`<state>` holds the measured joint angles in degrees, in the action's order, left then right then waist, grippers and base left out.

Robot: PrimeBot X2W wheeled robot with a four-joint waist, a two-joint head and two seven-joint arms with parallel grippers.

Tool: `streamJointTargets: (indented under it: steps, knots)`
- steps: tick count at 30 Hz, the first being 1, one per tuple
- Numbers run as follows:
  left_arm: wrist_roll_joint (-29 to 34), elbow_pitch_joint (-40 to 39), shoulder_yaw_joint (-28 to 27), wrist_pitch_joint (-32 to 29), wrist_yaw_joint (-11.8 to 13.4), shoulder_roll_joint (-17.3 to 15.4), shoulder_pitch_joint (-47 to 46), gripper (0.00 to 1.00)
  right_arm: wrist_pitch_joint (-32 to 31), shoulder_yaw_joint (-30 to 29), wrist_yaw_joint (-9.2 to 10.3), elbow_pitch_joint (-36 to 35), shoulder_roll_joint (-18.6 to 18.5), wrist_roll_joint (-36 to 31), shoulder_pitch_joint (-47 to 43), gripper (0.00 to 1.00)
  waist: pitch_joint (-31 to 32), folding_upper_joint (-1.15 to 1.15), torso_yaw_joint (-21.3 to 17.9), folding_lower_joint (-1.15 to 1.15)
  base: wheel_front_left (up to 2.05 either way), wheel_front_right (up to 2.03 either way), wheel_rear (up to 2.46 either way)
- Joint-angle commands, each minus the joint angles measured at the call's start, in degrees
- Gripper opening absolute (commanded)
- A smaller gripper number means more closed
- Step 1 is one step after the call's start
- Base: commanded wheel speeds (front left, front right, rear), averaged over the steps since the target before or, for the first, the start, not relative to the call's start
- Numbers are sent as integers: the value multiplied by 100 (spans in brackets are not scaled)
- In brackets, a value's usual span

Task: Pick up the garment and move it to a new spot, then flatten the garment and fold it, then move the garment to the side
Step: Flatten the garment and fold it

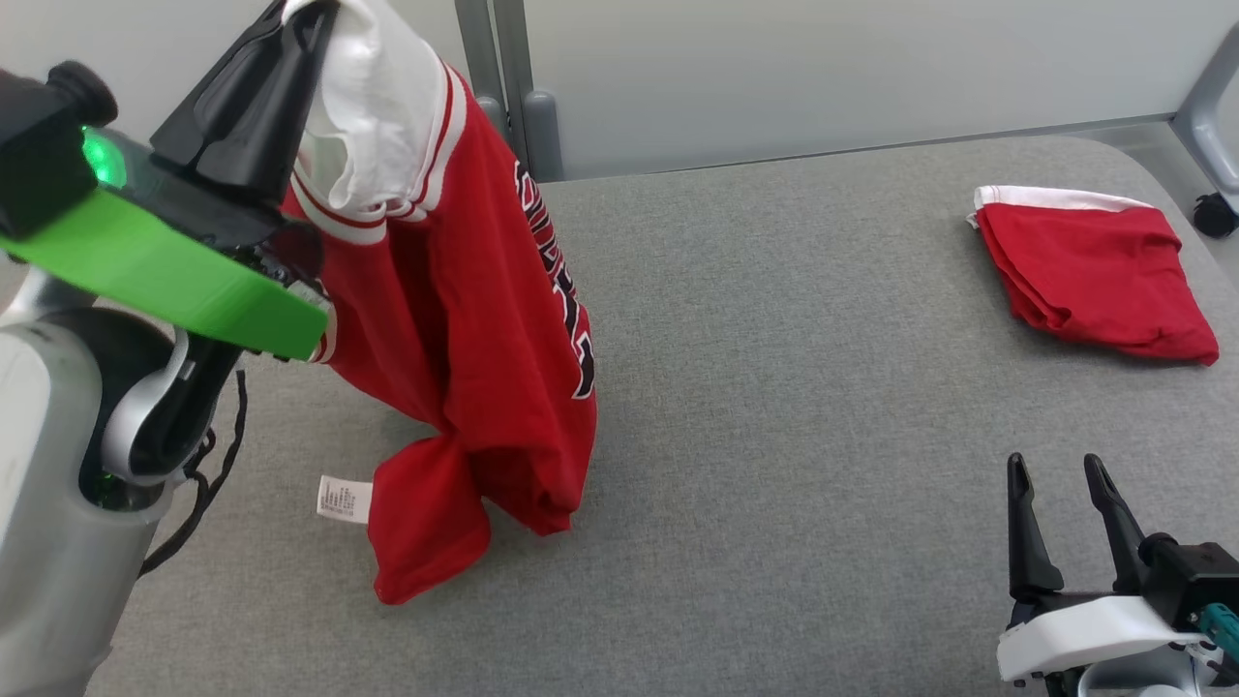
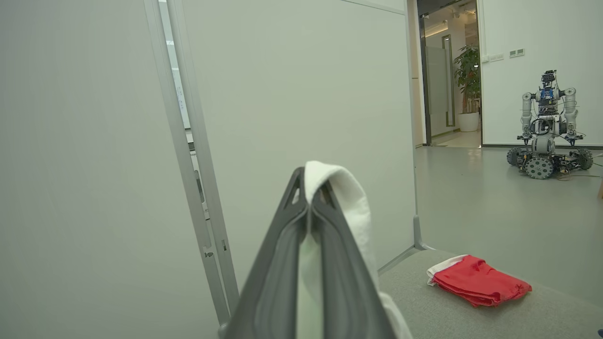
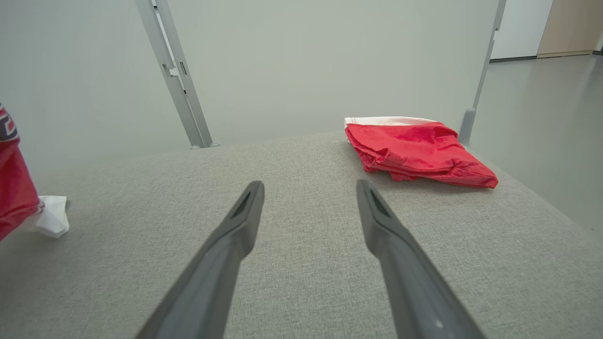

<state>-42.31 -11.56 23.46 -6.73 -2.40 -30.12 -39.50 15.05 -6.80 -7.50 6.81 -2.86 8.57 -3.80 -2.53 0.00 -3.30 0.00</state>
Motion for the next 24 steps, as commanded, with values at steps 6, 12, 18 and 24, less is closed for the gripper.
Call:
streamJointTargets:
  steps: [6,12,18,24]
  knots:
    - [243,380,316,-390,135,264,-705,0,16,121,2,46,-8,108,147,100,-58,0,-169,0,0,0,0]
    - [290,825,501,-474,39,428,-1042,0,16,198,2,108,-7,249,183,100,-131,0,-411,0,0,0,0]
    - [170,1469,899,-353,-281,741,-1113,0,16,323,2,112,-5,326,360,100,-391,0,-609,0,0,0,0]
    - [272,2515,1192,197,-413,1126,-1297,0,16,591,2,129,-7,446,668,100,-796,0,-964,0,0,0,0]
